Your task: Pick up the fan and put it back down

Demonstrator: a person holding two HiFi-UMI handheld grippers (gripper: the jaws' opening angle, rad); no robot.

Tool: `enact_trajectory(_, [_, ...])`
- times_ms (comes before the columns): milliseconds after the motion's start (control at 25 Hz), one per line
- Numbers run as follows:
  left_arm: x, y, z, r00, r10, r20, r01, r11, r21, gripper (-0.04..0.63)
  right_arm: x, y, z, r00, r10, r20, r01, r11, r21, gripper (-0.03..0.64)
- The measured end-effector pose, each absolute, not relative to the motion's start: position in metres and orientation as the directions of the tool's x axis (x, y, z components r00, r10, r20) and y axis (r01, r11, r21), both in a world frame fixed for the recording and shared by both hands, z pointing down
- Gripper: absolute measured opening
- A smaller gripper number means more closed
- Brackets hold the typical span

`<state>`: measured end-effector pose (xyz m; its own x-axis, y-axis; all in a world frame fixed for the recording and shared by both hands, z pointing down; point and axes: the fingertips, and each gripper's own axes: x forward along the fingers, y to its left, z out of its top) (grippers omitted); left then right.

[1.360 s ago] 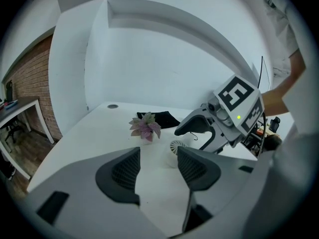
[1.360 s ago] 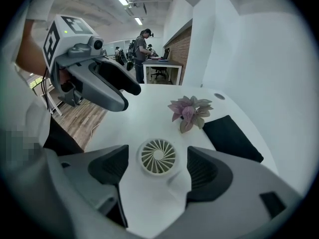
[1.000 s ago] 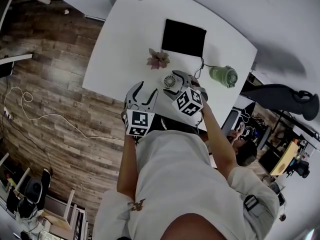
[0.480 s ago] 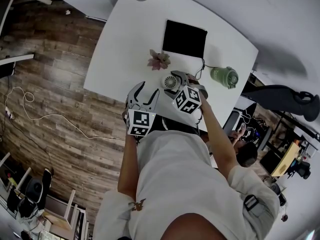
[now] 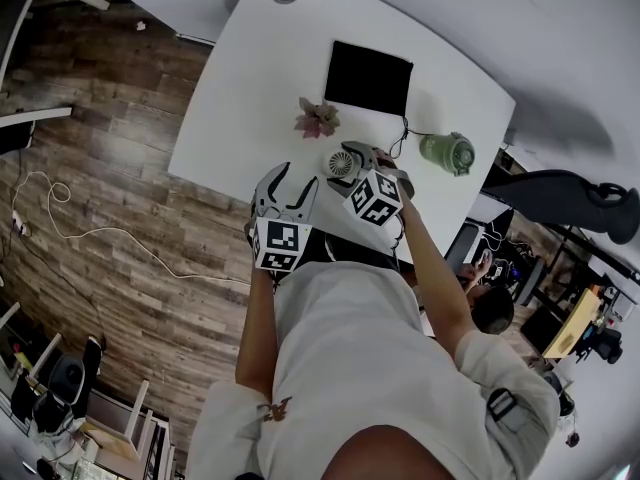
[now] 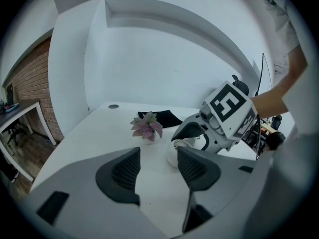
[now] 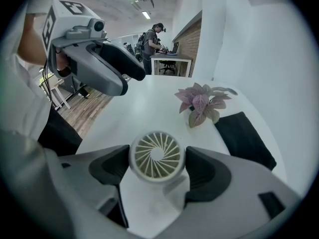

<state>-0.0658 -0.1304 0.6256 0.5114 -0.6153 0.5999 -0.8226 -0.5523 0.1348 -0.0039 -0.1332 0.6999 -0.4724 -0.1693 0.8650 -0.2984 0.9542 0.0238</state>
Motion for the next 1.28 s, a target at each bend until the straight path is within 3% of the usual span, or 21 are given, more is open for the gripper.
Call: enact_trajectory(1280, [-0.049, -0.103, 0.585, 0.486, -0.689, 0.538, -0.832, -0.552, 0.045, 0.225, 0.015, -0.112, 0.631, -0.552, -0.394, 0.735, -0.454, 0.881, 0.132, 0.357])
